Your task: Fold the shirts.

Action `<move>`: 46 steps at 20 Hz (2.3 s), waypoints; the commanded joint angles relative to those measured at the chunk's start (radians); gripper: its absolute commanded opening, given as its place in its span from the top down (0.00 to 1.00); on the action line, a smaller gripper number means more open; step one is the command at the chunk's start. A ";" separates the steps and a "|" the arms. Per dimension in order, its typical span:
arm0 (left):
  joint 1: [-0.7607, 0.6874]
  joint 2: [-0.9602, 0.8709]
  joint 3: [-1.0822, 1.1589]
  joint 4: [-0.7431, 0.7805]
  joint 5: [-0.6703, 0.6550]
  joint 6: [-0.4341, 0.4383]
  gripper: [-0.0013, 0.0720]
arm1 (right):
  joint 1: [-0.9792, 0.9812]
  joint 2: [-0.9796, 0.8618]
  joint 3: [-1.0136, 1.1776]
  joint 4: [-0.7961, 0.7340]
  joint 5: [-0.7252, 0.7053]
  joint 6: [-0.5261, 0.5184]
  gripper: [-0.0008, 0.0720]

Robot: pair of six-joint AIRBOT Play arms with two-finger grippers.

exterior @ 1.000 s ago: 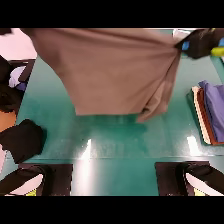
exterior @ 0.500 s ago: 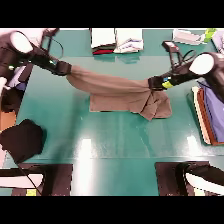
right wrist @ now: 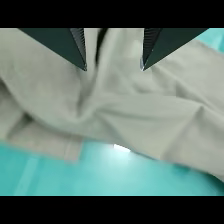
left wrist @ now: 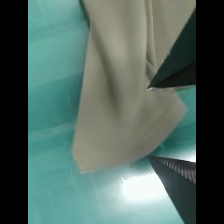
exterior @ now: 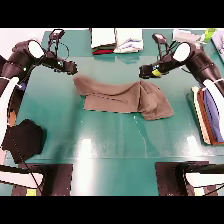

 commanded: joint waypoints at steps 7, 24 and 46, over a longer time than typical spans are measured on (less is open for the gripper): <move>-0.005 0.029 -0.101 -0.036 -0.321 -0.061 0.30 | -0.082 0.223 -0.126 -0.008 0.094 -0.012 0.43; -0.130 -0.077 -0.340 -0.125 -0.066 -0.108 0.70 | -0.088 0.370 -0.423 0.002 -0.011 -0.003 0.43; -0.127 0.040 -0.227 -0.035 -0.110 -0.055 0.95 | -0.024 0.304 -0.826 0.051 -0.162 0.327 0.39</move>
